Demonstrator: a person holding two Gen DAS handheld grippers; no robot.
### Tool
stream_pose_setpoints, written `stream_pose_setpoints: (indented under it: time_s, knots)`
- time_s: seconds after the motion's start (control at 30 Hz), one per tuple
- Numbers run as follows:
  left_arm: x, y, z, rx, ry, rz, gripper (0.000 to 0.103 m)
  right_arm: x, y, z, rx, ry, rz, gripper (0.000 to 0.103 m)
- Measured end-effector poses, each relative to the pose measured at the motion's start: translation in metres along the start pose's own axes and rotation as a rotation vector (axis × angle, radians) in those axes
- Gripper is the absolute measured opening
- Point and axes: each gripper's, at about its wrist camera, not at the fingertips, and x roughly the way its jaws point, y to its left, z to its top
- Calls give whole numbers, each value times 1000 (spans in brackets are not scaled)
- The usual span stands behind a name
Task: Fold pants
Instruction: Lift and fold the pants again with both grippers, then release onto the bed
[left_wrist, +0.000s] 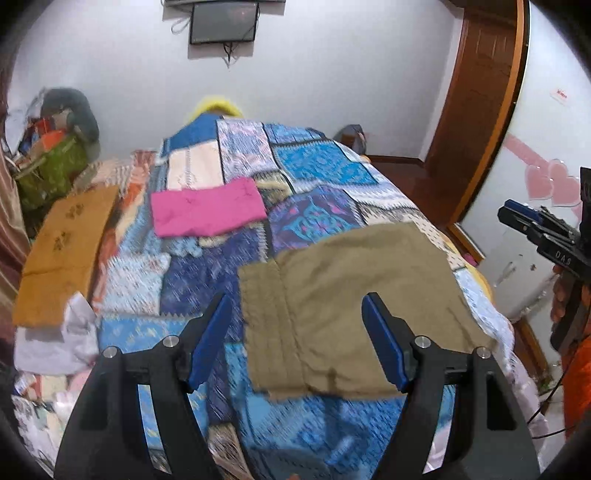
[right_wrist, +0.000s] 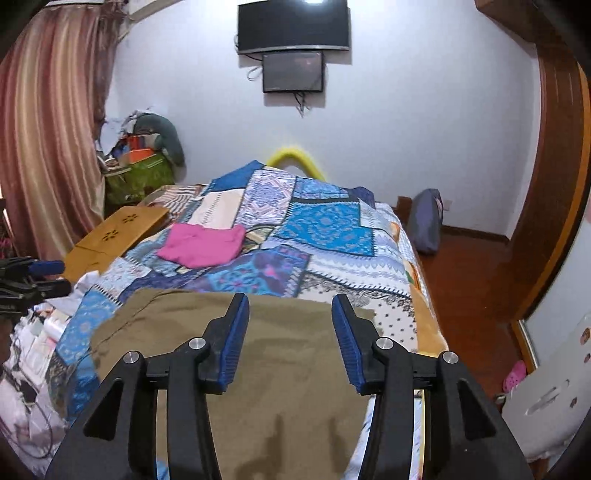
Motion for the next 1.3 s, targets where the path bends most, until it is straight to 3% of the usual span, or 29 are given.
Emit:
stream_pose_setpoints:
  time_s: [0.23,0.6,0.9,1.1,1.3]
  knots:
    - [15,-3,-37,-61,106,-71,73,3,25,-31,10,24,15,47]
    - [60,-5,-82,-169,287,-184,73,43,27,-72,55,140,-9,47]
    - [76,2,-82,-280,270,-249,84,82,17,-104,98,280,8,47]
    - [94,14,-71,-355,267,-289,86,83,15,-110,117,284,39,47]
    - [121,42,-55,-519,268,-337,86,82,13,-114,124,287,59,47]
